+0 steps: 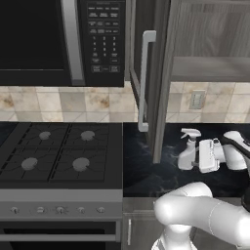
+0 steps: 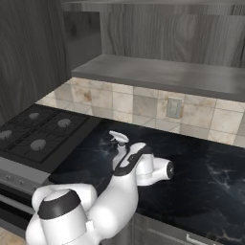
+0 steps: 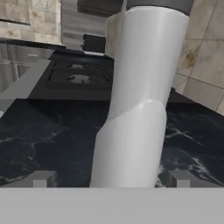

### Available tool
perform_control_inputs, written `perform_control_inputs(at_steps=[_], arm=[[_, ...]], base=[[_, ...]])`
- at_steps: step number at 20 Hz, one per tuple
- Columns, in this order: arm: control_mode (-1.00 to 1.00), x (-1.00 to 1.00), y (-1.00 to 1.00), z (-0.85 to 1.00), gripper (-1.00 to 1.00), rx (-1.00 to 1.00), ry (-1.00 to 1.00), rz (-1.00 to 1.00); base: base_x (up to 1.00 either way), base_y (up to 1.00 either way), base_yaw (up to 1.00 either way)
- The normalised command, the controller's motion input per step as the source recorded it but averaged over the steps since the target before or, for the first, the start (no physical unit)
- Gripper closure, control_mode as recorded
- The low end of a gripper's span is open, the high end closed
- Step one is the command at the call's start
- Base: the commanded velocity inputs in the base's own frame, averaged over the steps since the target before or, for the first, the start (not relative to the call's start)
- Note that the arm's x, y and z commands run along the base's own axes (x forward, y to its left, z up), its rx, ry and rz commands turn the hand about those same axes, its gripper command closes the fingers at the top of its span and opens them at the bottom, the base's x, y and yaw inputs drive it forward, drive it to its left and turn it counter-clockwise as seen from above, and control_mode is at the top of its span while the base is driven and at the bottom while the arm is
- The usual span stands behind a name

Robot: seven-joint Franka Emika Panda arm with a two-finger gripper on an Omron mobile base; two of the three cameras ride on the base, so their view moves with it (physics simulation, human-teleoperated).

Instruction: Move the cutting board and knife to the sink. Then move spray from the cabinet to the counter.

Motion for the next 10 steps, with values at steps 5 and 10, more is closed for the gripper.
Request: perform_control_inputs(at_steps=[5,10], arm=[[-1.00,-0.23,-0.06,0.11,-1.00,-0.01,0.00,0.00],[-1.00,-0.18,-0.23,0.14,-1.00,-0.02,0.00,0.00]], base=[[0.00,0.00,0.00],[0.00,0.00,0.00]])
